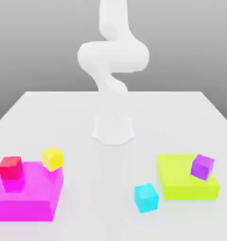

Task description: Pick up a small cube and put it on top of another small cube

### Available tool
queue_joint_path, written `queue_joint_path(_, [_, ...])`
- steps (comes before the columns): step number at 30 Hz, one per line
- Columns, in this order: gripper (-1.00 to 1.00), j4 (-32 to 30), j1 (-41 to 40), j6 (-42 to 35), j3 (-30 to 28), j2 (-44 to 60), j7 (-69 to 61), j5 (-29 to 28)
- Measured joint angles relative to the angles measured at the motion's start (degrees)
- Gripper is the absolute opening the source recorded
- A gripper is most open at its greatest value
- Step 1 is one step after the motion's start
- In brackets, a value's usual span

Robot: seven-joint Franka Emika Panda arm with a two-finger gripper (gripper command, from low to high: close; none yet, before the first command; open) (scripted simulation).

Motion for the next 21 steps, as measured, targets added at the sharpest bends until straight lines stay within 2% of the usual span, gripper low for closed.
queue_joint_path(9, [0.0, -6.28, -9.04, 6.99, 11.63, 12.31, 23.13, -3.57])
queue_joint_path(21, [0.0, -14.46, -17.37, 16.01, 23.1, 28.86, 54.45, -9.77])
